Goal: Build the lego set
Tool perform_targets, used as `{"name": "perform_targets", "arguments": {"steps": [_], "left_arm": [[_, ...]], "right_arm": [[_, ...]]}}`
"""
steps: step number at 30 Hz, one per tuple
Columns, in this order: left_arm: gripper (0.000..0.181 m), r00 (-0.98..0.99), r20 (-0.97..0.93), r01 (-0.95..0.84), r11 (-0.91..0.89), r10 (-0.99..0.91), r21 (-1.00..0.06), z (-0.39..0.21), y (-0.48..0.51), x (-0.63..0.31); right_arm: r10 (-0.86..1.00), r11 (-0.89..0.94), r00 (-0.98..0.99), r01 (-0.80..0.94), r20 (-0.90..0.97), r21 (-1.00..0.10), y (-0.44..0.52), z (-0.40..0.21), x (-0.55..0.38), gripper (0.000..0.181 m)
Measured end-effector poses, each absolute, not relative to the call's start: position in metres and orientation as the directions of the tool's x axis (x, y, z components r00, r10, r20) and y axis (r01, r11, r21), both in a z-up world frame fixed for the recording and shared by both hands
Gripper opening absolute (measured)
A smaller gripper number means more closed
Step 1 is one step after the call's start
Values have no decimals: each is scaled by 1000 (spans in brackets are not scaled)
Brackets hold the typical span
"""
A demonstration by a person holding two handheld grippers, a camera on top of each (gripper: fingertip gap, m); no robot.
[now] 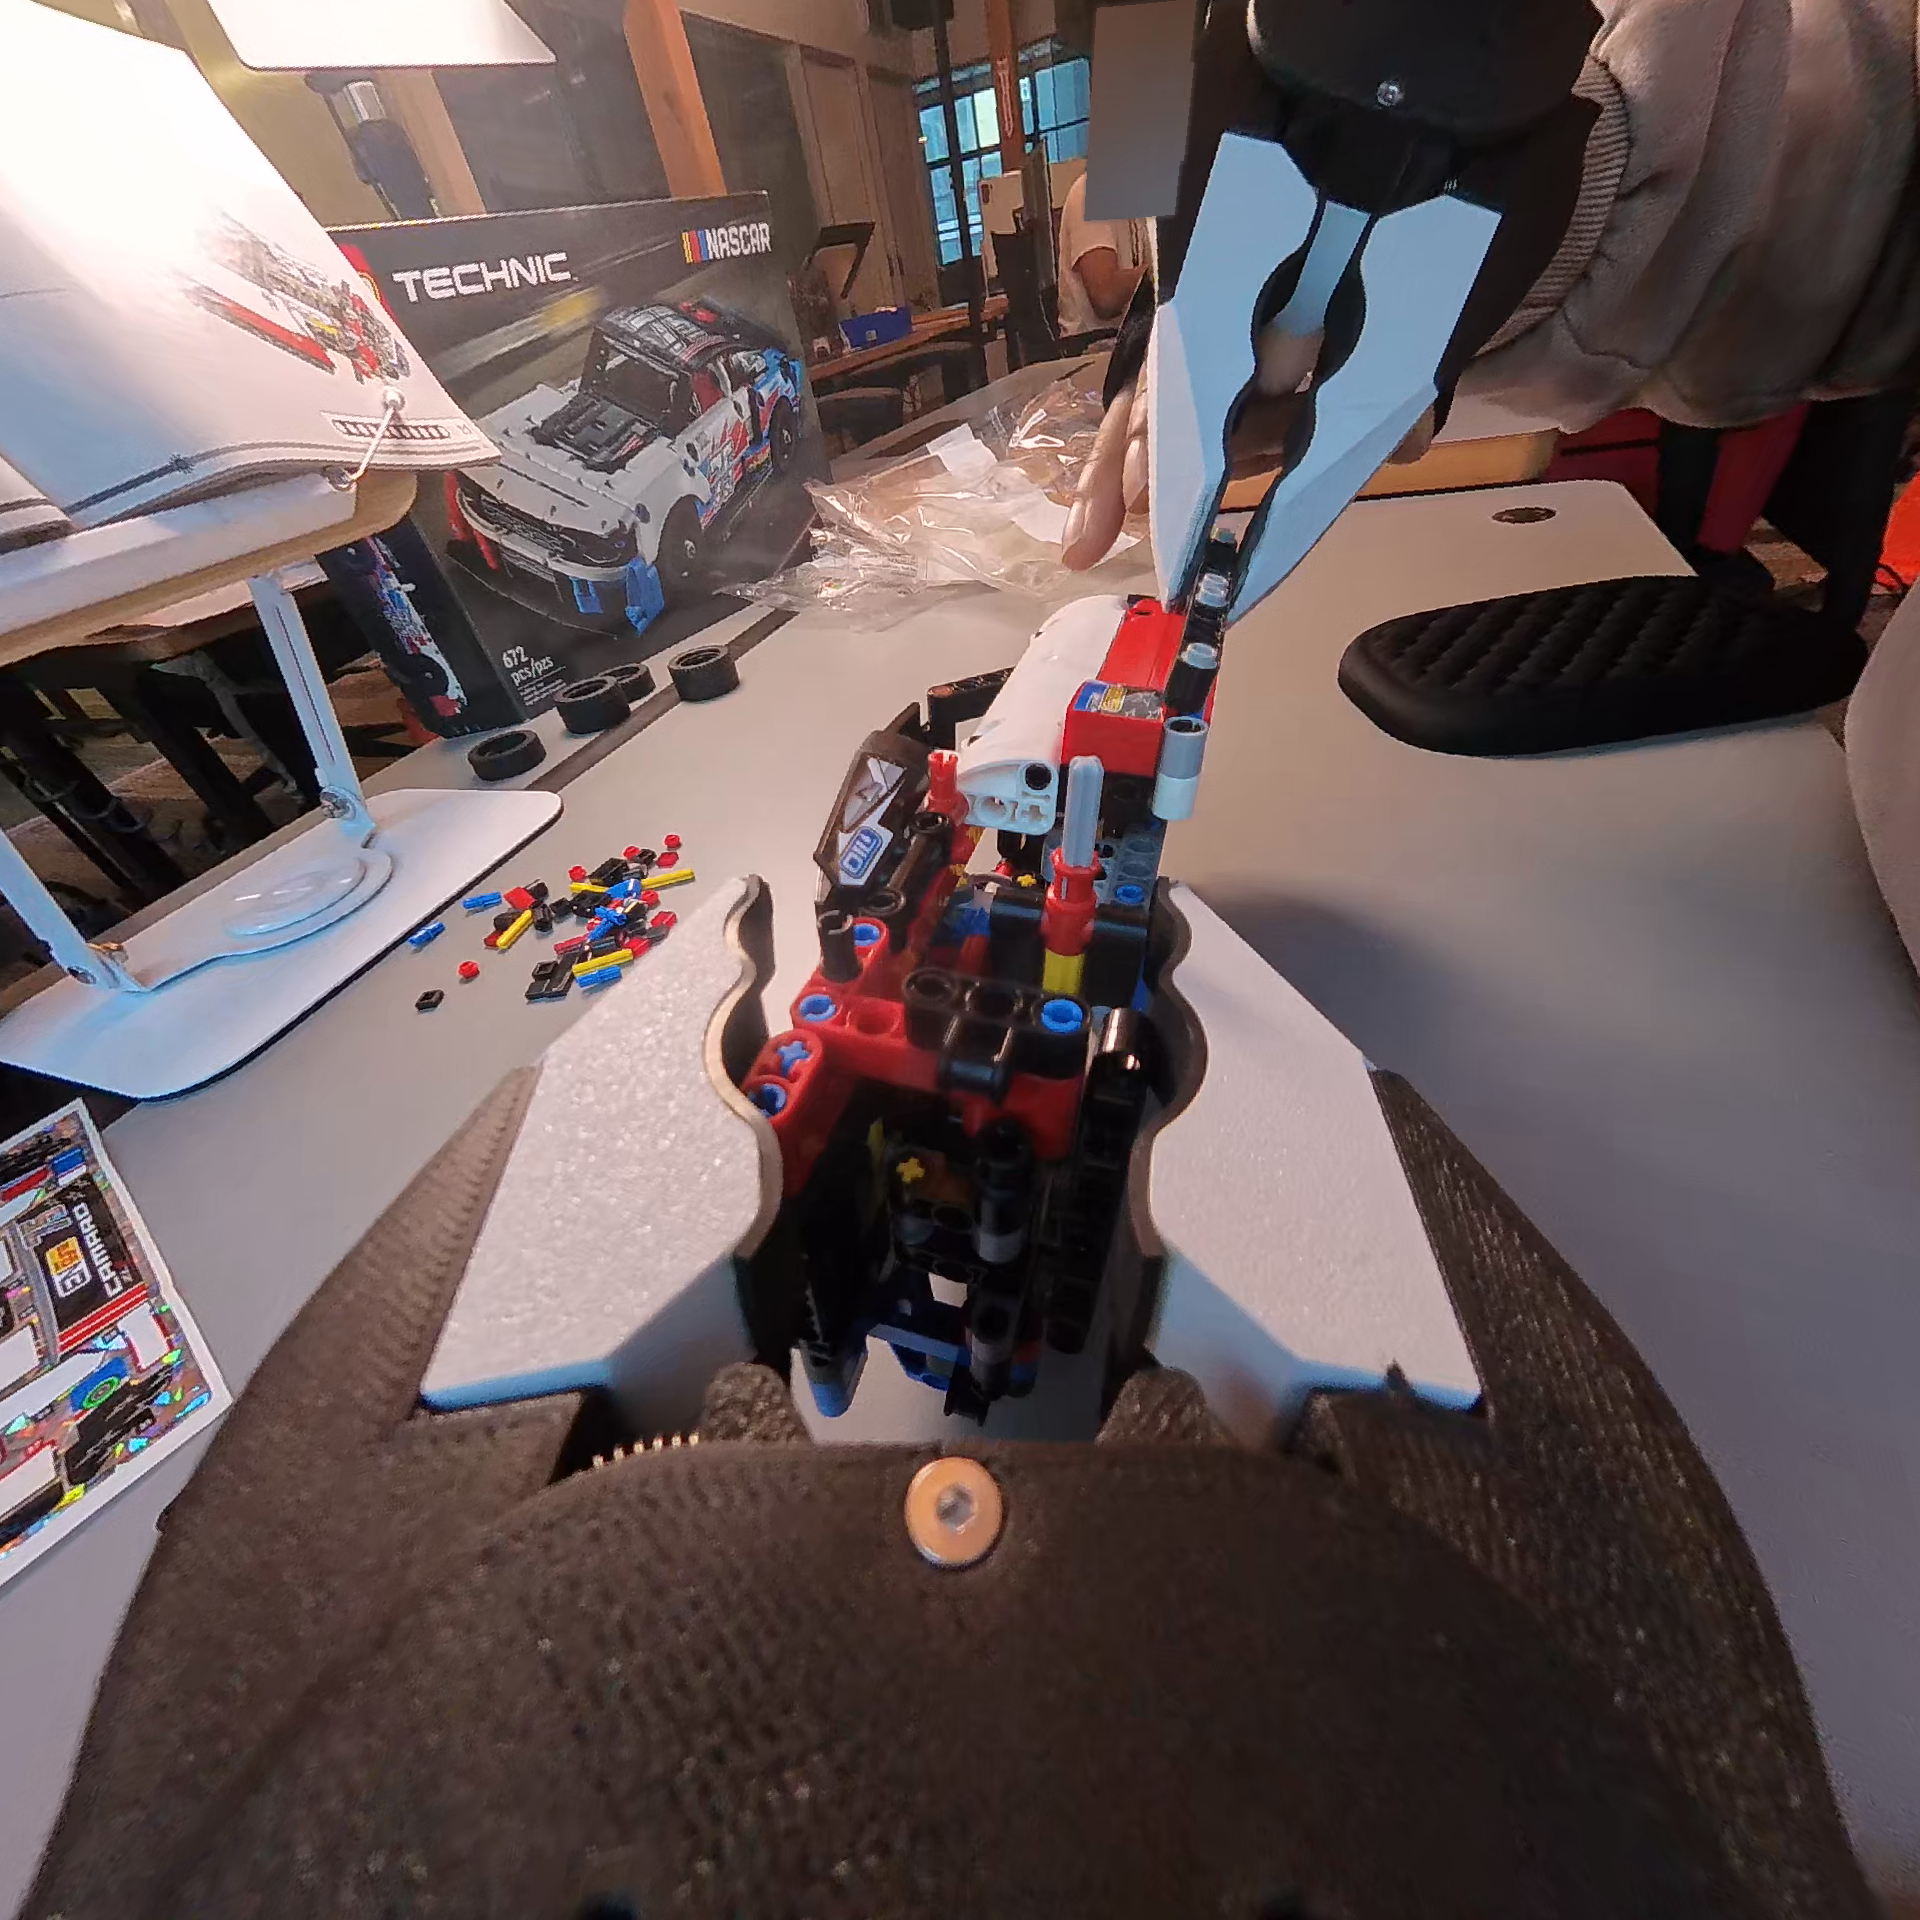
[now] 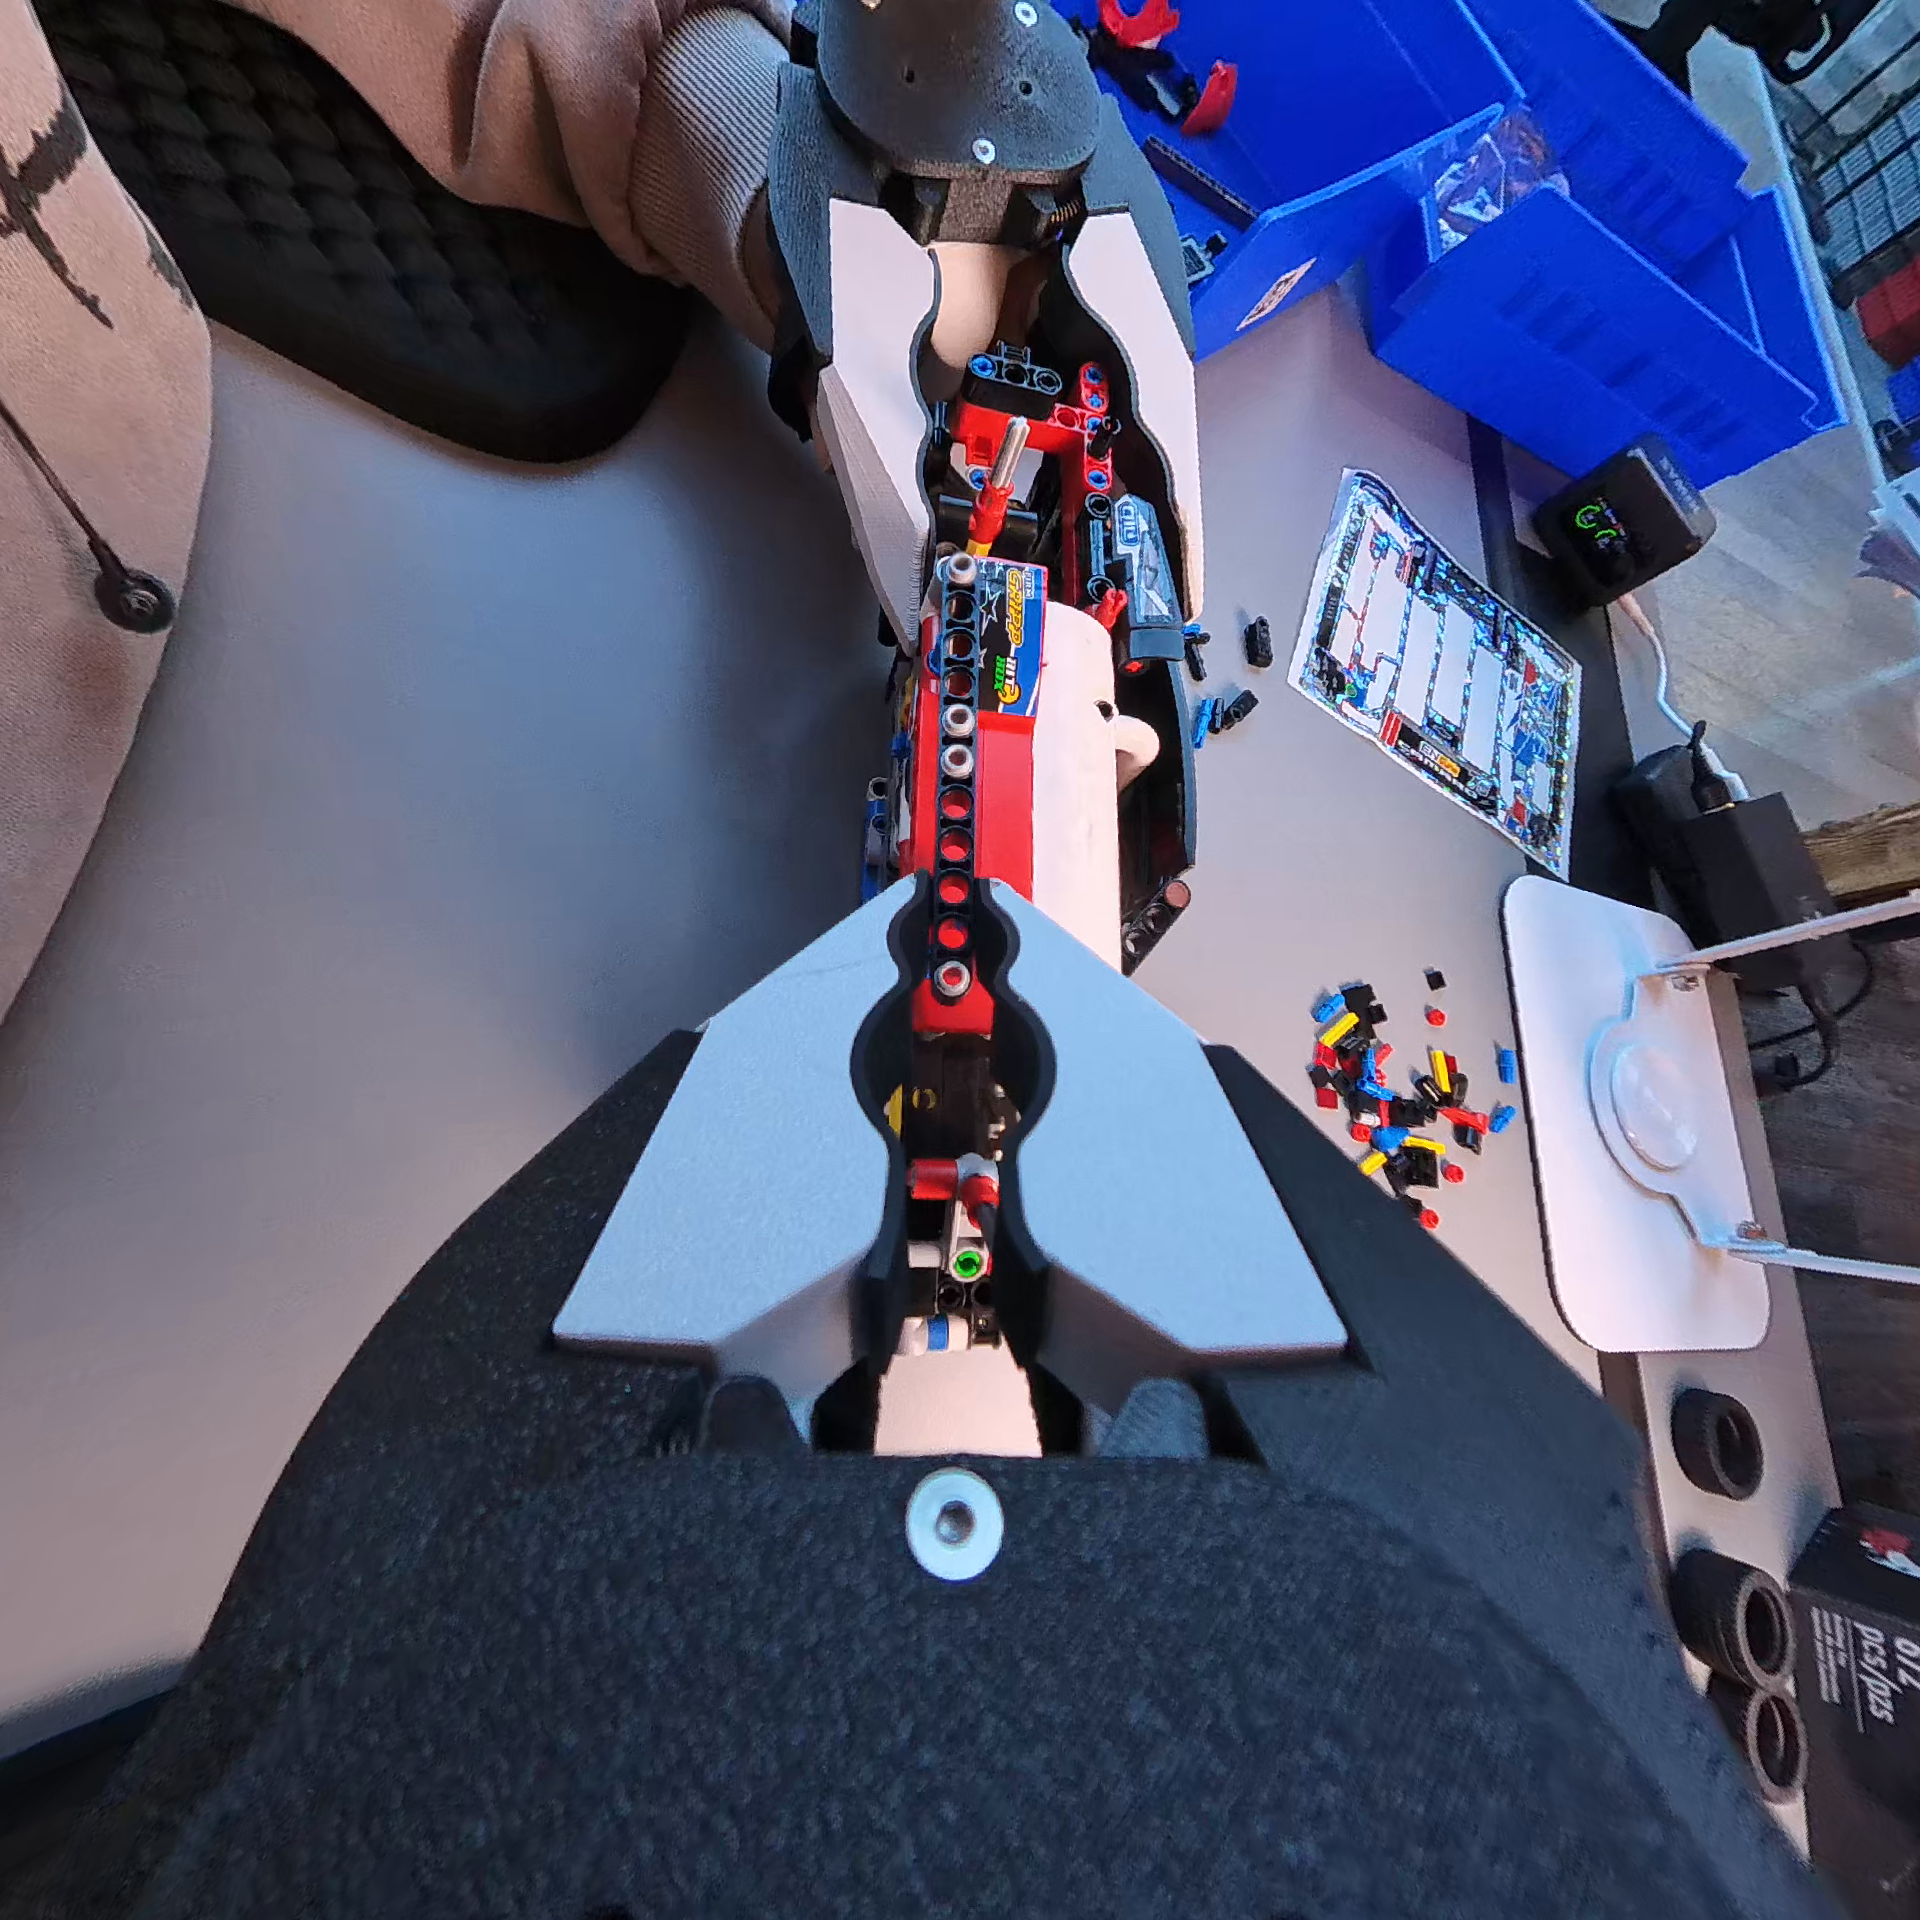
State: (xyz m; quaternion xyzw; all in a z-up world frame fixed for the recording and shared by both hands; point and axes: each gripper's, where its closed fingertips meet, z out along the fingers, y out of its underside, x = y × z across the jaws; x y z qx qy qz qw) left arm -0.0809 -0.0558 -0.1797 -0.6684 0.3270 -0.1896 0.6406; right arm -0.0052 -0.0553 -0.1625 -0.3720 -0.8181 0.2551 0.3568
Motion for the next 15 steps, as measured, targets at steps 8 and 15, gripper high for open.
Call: {"name": "perform_targets", "arguments": {"steps": [8, 15], "left_arm": [[71, 713, -164, -193, 34, -681, -981, -180, -56, -81], [71, 713, -165, -195, 34, -681, -980, -180, -56, -81]], "right_arm": [[782, 599, -506, 445, 364, -666, -58, -163, -5, 4], [789, 591, -516, 484, 335, -646, -55, -164, -4, 4]]}}
